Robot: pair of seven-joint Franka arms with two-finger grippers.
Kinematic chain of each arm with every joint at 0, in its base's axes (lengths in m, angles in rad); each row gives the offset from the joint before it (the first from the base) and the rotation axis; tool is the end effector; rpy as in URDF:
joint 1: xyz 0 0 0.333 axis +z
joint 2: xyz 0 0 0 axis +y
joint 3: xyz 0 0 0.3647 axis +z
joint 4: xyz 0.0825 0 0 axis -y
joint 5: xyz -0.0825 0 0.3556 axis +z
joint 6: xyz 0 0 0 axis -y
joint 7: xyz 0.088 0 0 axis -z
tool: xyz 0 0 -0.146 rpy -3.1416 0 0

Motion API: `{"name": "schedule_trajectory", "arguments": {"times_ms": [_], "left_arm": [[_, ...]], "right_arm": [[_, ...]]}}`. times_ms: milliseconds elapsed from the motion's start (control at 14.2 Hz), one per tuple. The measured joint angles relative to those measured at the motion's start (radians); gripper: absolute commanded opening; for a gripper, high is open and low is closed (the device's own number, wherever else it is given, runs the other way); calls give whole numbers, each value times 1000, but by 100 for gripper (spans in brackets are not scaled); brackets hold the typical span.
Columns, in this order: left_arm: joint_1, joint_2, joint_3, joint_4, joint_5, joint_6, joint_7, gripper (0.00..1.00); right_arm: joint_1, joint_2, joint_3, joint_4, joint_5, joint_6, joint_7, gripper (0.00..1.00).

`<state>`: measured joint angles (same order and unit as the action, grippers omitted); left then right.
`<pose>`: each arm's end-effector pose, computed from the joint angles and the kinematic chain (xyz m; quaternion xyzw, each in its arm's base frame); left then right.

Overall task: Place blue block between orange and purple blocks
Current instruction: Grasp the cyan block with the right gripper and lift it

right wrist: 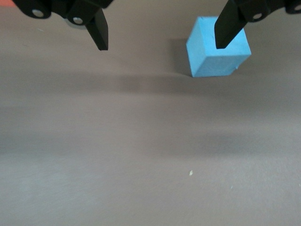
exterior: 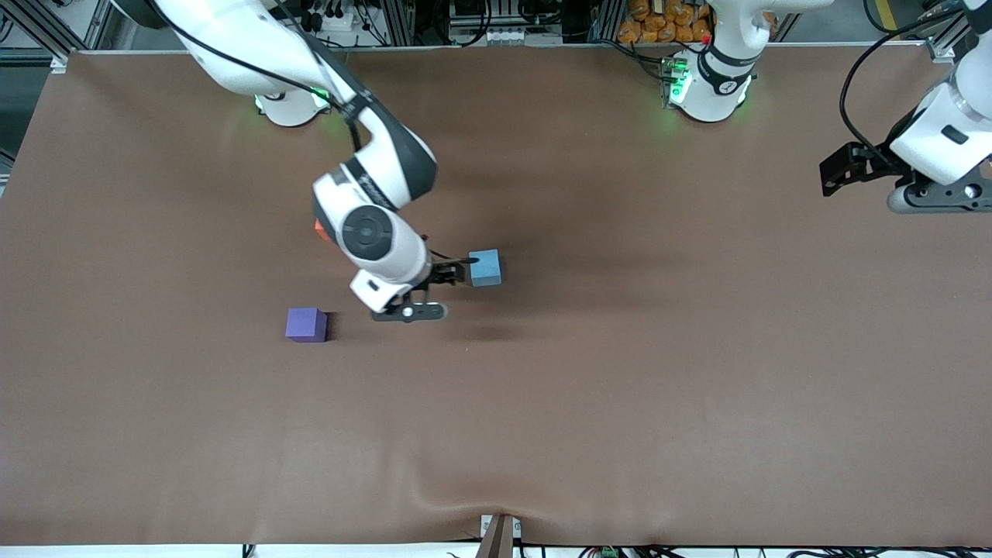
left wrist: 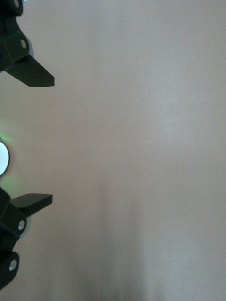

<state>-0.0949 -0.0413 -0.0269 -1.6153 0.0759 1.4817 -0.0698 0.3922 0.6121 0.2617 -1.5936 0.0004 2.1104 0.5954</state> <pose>0.4951 -0.0492 0.6291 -0.9979 0.0243 0.0422 0.0427 0.5606 0.3967 0.2974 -0.9964 -0.0091 0.0748 0.0392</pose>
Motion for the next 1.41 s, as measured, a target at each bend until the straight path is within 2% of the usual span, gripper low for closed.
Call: {"name": "schedule_trajectory", "arguments": {"times_ms": [282,634,1057,1269,1339,1410], "left_arm": [[9,0,-7,34,-1,-71,20,100],[41,-1,-23,57,-67,-82,24,100],[43,28,-29,57,-68,-55,24,100],[43,43,-30,57,-68,-42,24,100],[42,47,-31,57,-68,-41,24,100],[42,49,-32,58,-68,-40,24,100]], "right_arm": [[68,25,2,2,-3,39,43,100],[141,37,4,2,-12,88,106,100],[154,90,3,-6,-91,125,156,100],[170,118,3,-9,-103,156,184,100],[174,121,3,-9,-104,156,186,63],[177,121,3,-9,-106,156,186,21]]}}
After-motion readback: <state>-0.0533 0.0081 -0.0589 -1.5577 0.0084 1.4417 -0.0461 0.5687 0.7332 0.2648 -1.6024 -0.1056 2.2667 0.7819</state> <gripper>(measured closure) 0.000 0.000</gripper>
